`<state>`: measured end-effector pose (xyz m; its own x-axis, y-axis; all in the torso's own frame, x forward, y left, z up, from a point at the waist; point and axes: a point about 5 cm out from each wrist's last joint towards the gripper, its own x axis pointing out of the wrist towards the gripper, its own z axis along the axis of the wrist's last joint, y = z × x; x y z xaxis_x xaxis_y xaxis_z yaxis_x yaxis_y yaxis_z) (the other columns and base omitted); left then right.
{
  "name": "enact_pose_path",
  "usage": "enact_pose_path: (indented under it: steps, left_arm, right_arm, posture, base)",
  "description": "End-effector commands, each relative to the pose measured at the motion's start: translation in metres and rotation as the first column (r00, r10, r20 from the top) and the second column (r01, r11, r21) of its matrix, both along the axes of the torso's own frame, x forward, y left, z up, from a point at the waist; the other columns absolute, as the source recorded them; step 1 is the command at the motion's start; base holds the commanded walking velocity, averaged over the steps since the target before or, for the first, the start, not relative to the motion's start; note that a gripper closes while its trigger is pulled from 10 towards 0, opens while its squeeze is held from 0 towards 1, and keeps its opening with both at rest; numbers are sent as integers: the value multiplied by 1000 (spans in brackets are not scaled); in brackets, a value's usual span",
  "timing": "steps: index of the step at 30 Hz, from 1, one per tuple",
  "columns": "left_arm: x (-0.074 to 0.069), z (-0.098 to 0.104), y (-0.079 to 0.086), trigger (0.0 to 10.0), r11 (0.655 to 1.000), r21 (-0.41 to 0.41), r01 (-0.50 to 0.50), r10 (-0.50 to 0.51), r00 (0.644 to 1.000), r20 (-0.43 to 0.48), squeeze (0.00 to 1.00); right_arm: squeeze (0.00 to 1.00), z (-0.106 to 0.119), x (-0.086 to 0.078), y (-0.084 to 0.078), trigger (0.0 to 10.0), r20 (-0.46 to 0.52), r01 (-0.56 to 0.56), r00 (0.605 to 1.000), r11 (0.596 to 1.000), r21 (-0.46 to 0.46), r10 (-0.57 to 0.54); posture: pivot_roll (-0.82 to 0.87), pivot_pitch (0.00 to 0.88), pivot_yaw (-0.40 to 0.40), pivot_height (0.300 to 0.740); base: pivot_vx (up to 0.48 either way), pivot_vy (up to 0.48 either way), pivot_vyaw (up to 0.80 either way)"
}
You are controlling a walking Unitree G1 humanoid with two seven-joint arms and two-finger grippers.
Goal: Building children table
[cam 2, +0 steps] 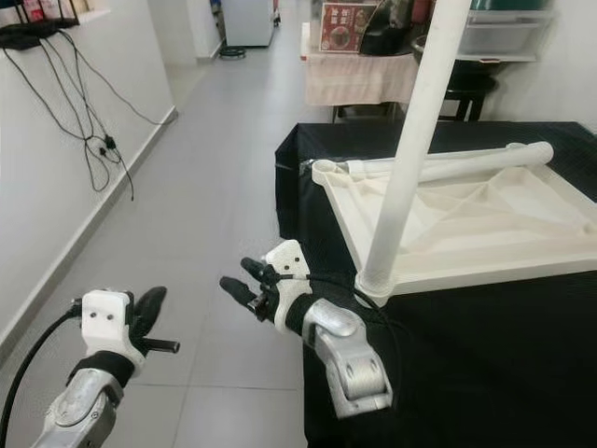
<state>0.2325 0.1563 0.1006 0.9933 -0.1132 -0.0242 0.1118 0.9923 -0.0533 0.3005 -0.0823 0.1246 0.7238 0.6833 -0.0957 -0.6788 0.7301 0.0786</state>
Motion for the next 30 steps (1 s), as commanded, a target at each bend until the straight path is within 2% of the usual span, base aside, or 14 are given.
enact_pose_path:
  steps: [1, 8, 14, 15, 20, 23, 27, 30]
  left_arm:
    - [3, -4, 0, 10000, 1000, 10, -15, 16, 1000, -27, 0]
    - [5, -2, 0, 10000, 1000, 2, -24, 24, 1000, -18, 0]
    - [14, 5, -4, 10000, 1000, 26, -5, 5, 1000, 21, 0]
    - [17, 7, -6, 10000, 999, 47, 5, -6, 1000, 28, 0]
    - [22, 6, -11, 10000, 996, 49, 75, -76, 997, 13, 0]
    - [23, 5, -10, 10000, 998, 7, 70, -70, 998, 4, 0]
    - [23, 5, -9, 10000, 997, -5, 71, -71, 997, 5, 0]
    - [23, 4, -8, 10000, 998, -21, 64, -64, 998, 5, 0]
  right_arm:
    - [0, -6, 7, 0, 10000, -20, 27, 999, 1000, 16, -27]
    - [0, -7, 11, 2, 10000, -11, 38, 999, 999, 4, -38]
    - [0, -7, 18, 4, 10000, -7, 59, 998, 998, 2, -59]
    - [0, -8, 20, 5, 10000, 0, 53, 999, 999, 2, -53]
    - [0, -10, 23, 4, 10000, -16, 60, 998, 998, 10, -60]
    - [0, -10, 25, 4, 10000, -18, 66, 998, 998, 14, -66]
    - [0, -11, 26, 5, 10000, -25, 63, 998, 998, 12, -63]
    - [0, -12, 27, 6, 10000, -25, 46, 999, 999, 4, -46]
  posture:
    - [-13, 0, 7, 740]
    - [-20, 0, 8, 740]
    - [-37, 0, 19, 740]
    - [-37, 0, 19, 740]
    - [-40, 0, 25, 740]
    - [-48, 0, 34, 740]
    - [-45, 0, 35, 740]
    - [-38, 0, 32, 740]
  base:
    - [0, 476, 0]
    - [0, 475, 0]
    - [0, 0, 0]
    - [0, 0, 0]
    - [0, 0, 0]
    - [0, 0, 0]
    - [0, 0, 0]
    - [0, 0, 800]
